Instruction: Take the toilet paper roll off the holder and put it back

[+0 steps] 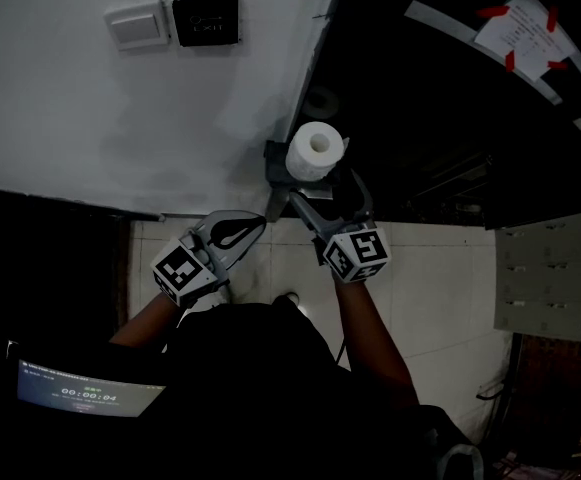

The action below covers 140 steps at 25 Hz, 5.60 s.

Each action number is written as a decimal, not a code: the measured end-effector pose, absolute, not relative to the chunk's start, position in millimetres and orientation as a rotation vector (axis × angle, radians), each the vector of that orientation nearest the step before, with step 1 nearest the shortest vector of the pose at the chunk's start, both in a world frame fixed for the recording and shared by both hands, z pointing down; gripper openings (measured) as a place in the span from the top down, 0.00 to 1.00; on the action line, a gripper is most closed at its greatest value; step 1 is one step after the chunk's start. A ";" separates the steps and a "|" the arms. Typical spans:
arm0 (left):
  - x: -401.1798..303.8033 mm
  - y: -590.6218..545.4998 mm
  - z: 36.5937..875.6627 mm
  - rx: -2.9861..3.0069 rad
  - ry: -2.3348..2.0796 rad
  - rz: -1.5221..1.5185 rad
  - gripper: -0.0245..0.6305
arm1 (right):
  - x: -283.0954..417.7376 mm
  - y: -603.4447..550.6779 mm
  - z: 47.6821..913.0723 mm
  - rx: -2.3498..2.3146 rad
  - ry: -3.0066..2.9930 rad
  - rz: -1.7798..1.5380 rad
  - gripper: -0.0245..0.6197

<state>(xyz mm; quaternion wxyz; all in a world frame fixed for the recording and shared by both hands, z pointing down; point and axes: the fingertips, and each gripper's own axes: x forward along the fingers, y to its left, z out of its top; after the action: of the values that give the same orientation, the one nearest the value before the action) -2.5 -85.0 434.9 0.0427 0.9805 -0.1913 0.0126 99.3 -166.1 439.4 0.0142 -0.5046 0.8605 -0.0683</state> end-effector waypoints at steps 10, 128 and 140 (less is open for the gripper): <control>-9.5 -84.8 436.0 2.980 -0.613 0.044 0.96 | 94.9 -213.7 439.5 -1.686 2.705 -0.183 0.06; -19.6 -81.1 442.4 2.962 -0.634 0.072 0.96 | 166.4 -213.2 630.8 -1.212 1.337 -1.436 0.26; -20.0 -82.9 445.4 2.973 -0.643 0.066 0.96 | 122.4 -208.0 626.5 -1.162 1.382 -1.429 0.26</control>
<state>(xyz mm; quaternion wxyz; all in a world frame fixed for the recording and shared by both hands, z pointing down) -20.0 -82.9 445.4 0.0496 0.9759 -0.2112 0.0218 122.4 -208.0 626.5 0.4073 -0.4610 0.5481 -0.5667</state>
